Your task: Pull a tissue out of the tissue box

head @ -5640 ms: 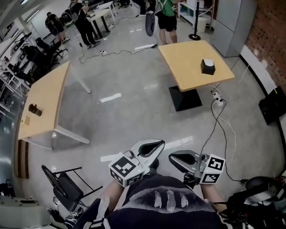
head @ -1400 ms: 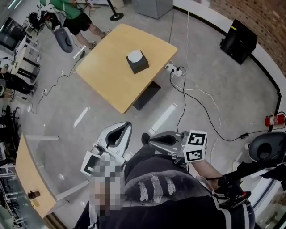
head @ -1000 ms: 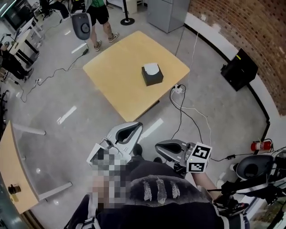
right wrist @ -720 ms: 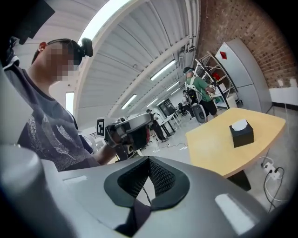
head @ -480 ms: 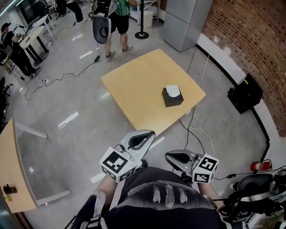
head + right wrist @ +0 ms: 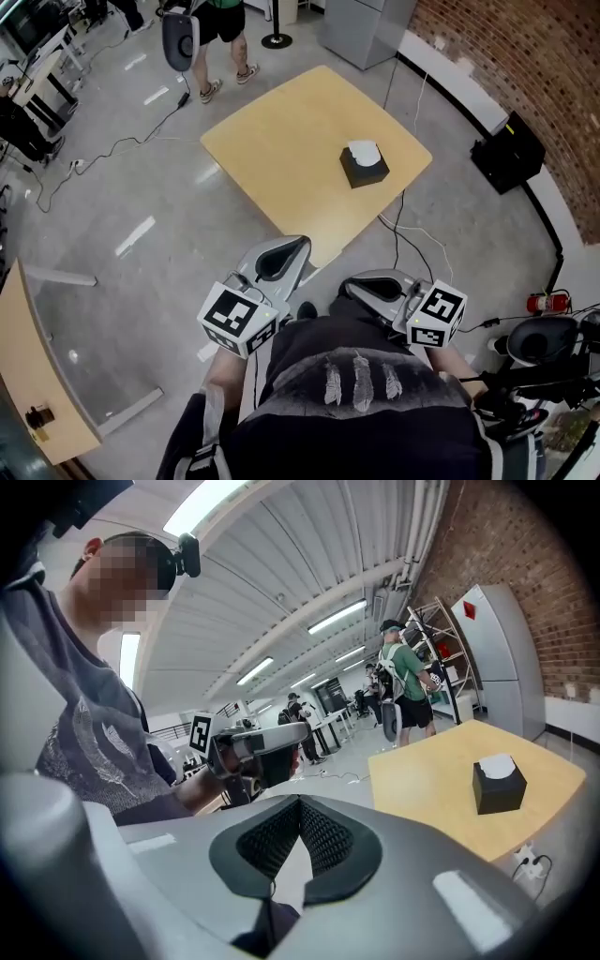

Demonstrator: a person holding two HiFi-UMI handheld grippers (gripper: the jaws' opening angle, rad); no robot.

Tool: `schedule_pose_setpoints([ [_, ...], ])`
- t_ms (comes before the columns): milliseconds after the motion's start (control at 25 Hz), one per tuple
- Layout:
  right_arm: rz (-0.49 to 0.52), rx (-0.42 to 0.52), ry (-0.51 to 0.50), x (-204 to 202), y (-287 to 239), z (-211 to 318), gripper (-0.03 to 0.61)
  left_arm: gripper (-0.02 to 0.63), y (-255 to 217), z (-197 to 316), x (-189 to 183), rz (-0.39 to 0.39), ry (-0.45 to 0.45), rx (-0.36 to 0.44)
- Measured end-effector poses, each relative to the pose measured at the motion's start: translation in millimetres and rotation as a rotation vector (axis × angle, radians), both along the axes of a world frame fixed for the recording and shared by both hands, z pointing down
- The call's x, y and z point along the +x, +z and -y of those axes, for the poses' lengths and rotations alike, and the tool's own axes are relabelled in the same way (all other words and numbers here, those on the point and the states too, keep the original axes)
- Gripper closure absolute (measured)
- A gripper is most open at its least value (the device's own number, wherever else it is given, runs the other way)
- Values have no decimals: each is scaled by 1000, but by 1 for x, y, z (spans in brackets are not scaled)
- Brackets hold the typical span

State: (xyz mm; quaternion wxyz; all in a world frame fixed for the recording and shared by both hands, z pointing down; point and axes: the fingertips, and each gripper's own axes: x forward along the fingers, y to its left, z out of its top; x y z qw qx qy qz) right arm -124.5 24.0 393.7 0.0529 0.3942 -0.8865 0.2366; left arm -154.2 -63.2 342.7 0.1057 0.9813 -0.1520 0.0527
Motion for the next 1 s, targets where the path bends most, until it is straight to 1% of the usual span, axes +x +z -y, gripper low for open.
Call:
schedule_pose_setpoints([
  [160, 32, -4, -11, -2, 1, 7, 578, 610, 6, 3, -3, -3, -13, -22],
  [320, 45, 30, 0, 1, -4, 17, 579, 609, 12, 10, -5, 16, -33, -31],
  [480, 49, 39, 7, 11, -2, 24, 579, 609, 8, 17, 9, 33, -33, -26],
  [680, 83, 35, 20, 45, 0, 28, 579, 609, 8, 21, 54, 64, -1, -27],
  [800, 94, 36, 66, 76, 5, 30, 578, 609, 8, 23, 87, 94, 27, -20],
  [920, 162, 26, 115, 102, 10, 30, 578, 609, 8, 19, 115, 136, 72, -20],
  [1000, 206, 29, 125, 119, 11, 33, 578, 609, 8, 20, 136, 164, 91, -16],
])
